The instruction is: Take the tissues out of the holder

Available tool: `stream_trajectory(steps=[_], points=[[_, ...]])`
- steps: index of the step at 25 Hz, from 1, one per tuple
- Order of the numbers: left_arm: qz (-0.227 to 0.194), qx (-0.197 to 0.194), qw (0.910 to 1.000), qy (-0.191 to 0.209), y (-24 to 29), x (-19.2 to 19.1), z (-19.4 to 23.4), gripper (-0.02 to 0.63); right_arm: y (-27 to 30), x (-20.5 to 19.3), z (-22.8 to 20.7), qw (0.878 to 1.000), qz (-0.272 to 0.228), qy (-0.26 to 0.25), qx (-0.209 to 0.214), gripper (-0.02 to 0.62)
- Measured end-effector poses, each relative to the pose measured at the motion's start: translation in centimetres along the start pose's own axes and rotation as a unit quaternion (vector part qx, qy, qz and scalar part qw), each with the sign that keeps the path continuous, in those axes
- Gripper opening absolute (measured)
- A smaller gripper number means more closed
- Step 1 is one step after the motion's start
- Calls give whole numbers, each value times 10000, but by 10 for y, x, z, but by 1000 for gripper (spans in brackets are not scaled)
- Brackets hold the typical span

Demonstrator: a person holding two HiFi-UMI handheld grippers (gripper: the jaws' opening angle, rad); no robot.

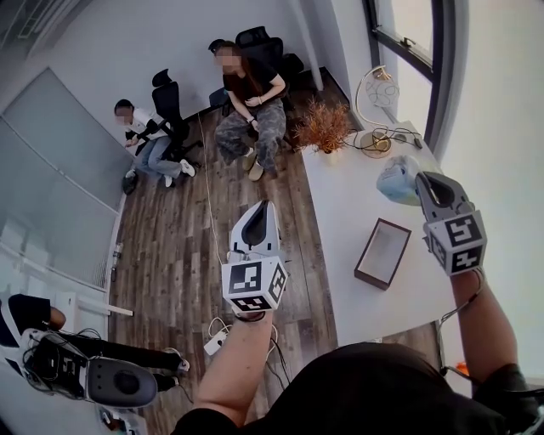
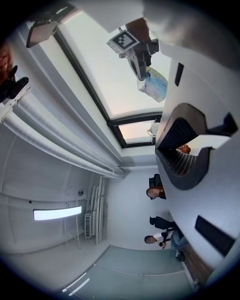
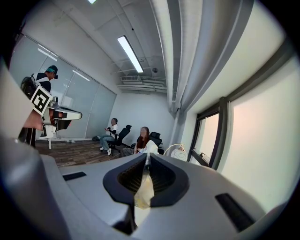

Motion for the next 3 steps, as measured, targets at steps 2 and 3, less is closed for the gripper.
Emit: stream_trajectory(steps=[2, 3], points=[[-47, -31, 9999, 90, 1, 1, -5, 5, -1, -1, -3, 10000, -20, -5, -20, 11], [-73, -49, 9999, 130, 1, 2, -7, 5, -2, -1, -5, 10000, -32, -7, -30, 11]])
Point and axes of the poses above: the fingertips, and each gripper's own axes: y forward along the fingers, z to its left, x out of its top, the point moved 7 cm from there along -y, backward along the fingers, and after that the axes turned 8 degrees about -z, right-handed, at the moved point
